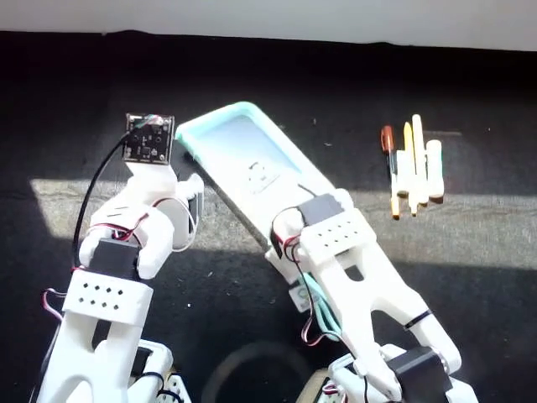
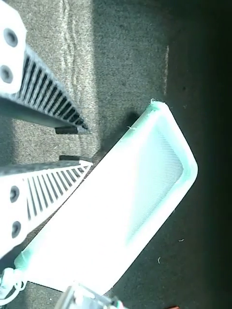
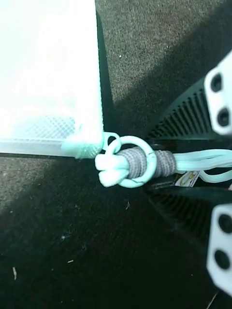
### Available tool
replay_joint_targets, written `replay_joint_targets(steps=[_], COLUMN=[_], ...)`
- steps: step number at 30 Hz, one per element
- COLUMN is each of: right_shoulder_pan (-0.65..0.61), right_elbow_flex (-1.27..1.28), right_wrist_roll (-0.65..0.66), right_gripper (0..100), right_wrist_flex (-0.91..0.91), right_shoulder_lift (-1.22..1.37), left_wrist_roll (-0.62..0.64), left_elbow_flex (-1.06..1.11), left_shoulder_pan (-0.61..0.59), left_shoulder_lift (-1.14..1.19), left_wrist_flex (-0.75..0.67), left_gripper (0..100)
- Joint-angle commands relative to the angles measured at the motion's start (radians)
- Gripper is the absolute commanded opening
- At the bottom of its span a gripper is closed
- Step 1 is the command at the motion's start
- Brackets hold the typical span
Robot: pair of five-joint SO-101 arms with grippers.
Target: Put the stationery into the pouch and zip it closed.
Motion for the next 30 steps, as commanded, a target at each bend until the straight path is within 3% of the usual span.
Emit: replay_joint_targets(steps=[1, 4, 9, 30], right_shoulder_pan=[0.012, 0.013, 0.008, 0.012], right_elbow_flex=[0.085, 0.136, 0.151, 0.114], right_wrist_roll=[0.003, 0.002, -0.066, -0.075], right_gripper=[0.6, 4.5, 26.5, 24.8], right_wrist_flex=[-0.11, -0.151, -0.154, -0.228], right_shoulder_lift=[0.004, 0.005, 0.004, 0.259], left_wrist_roll=[-0.008, -0.008, -0.008, -0.009], left_elbow_flex=[0.018, 0.056, 0.077, 0.142], left_shoulder_pan=[-0.059, -0.173, -0.295, -0.318], left_shoulder_lift=[-0.016, -0.016, -0.016, -0.016], left_wrist_flex=[-0.021, -0.021, -0.021, -0.026], left_gripper=[11, 11, 11, 11])
